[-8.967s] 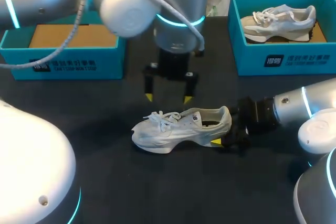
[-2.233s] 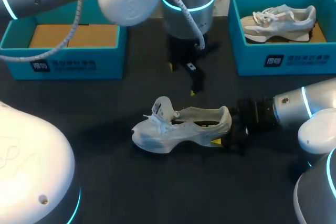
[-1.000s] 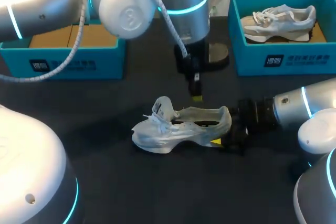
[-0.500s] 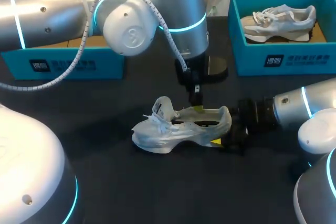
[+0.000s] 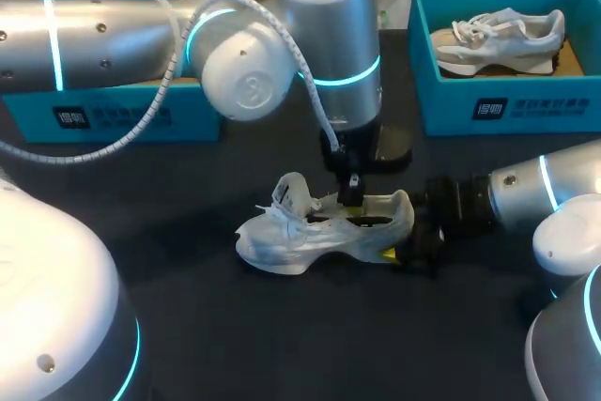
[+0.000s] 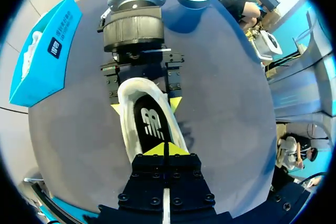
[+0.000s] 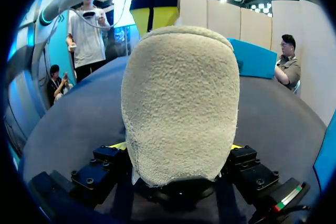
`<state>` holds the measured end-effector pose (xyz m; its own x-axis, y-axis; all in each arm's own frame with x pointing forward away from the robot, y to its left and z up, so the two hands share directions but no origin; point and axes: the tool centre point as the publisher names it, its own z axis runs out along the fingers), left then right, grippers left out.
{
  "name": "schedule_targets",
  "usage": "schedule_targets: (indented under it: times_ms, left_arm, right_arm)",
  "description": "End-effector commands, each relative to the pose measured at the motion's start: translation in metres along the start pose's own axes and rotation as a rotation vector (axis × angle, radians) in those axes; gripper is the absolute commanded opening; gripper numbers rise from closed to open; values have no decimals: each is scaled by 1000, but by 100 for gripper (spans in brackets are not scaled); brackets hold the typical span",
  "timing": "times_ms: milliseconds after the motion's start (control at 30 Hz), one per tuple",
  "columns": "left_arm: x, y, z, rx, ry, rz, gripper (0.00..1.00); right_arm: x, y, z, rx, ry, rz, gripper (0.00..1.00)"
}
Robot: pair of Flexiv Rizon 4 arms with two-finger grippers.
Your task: Take the shoe out of the shoebox, open the shoe tongue, remove and reinsert the insole, then place the shoe into the shoebox
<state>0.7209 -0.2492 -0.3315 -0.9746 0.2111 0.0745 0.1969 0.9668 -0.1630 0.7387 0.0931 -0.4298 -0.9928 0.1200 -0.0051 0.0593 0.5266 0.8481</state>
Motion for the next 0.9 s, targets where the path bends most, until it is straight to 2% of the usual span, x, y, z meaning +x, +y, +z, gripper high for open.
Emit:
schedule_targets:
  times_ms: [33, 333, 400, 533, 900]
  left_arm:
    - [-9, -6, 13, -6, 2, -1, 0]
    - [-19, -1, 33, 4, -2, 14, 0]
    - [-17, 2, 34, 18, 34, 32, 0]
    - [-10, 4, 40, -20, 54, 91, 0]
    - [-2, 5, 53, 12, 143, 115, 0]
  right_arm:
    - [1, -2, 6, 3, -2, 0, 0]
    - [1, -2, 6, 3, -2, 0, 0]
    - [1, -2, 6, 3, -2, 0, 0]
    - [1, -2, 6, 3, -2, 0, 0]
    - [1, -2, 6, 3, -2, 0, 0]
